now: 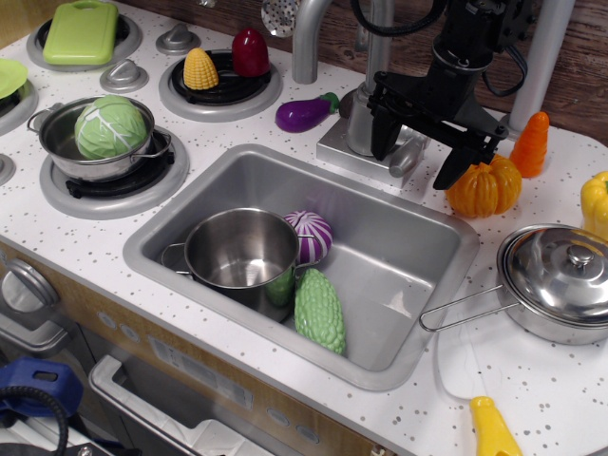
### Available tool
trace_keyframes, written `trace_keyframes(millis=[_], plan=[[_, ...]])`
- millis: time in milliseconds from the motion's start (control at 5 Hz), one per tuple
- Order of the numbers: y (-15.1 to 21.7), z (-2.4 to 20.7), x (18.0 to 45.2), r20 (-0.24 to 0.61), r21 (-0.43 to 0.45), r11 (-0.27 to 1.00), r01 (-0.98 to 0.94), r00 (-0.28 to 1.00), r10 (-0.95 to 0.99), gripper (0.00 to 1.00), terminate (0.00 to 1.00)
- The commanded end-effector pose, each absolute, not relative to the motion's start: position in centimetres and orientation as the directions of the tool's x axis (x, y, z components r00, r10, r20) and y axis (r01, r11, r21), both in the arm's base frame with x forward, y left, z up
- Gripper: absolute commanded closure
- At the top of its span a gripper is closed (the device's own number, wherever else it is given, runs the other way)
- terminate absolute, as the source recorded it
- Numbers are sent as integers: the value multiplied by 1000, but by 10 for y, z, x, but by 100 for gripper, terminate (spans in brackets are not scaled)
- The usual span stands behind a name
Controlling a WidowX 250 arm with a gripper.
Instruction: Turn lever vertical to front
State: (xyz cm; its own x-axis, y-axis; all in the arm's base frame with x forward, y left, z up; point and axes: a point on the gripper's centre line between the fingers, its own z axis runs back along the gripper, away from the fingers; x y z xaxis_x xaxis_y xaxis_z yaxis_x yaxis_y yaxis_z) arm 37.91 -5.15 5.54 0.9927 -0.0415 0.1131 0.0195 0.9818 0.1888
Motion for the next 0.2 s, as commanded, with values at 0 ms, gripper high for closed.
trace_keyframes(millis=[0], plan=[[-53,84,387,196,179,983,36,978,-72,0,100]])
